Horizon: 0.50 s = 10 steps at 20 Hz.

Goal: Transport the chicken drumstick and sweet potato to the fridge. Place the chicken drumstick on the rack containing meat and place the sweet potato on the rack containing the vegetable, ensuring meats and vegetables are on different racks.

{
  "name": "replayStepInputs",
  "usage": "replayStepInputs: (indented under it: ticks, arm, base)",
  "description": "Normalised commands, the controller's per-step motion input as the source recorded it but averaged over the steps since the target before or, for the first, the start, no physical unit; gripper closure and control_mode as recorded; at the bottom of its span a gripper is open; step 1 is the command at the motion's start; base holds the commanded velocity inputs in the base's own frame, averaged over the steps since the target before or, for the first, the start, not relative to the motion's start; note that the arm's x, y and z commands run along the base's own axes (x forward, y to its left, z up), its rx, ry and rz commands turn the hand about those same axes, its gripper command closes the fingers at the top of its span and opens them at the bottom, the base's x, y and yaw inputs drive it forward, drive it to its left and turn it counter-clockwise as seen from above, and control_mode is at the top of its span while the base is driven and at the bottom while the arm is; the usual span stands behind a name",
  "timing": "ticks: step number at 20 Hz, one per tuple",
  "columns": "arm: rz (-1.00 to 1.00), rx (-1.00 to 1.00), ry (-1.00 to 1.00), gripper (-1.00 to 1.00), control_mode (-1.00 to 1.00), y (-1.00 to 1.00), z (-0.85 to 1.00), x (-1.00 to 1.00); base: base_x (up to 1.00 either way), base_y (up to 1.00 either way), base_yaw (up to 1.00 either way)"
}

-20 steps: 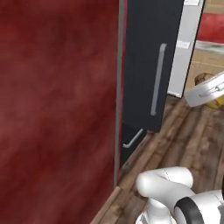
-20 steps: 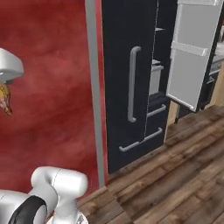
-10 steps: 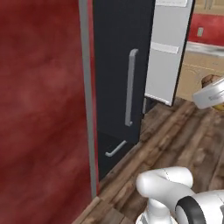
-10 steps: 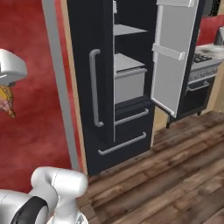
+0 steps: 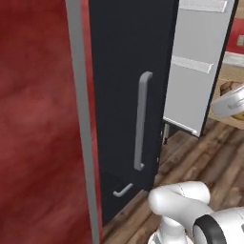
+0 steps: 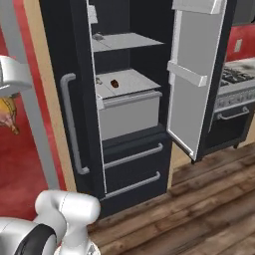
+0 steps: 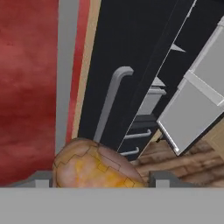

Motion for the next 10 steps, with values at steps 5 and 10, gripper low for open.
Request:
replayStepInputs:
  ticks: [5, 10]
  arm:
    - [0.0, 0.0, 0.0, 1.0, 1.0, 0.0, 0.0, 0.0]
    - [0.0, 0.0, 0.0, 1.0, 1.0, 0.0, 0.0, 0.0]
  base:
    - [0.22, -0.83, 0.21]
    - [0.26, -0.6, 0.2]
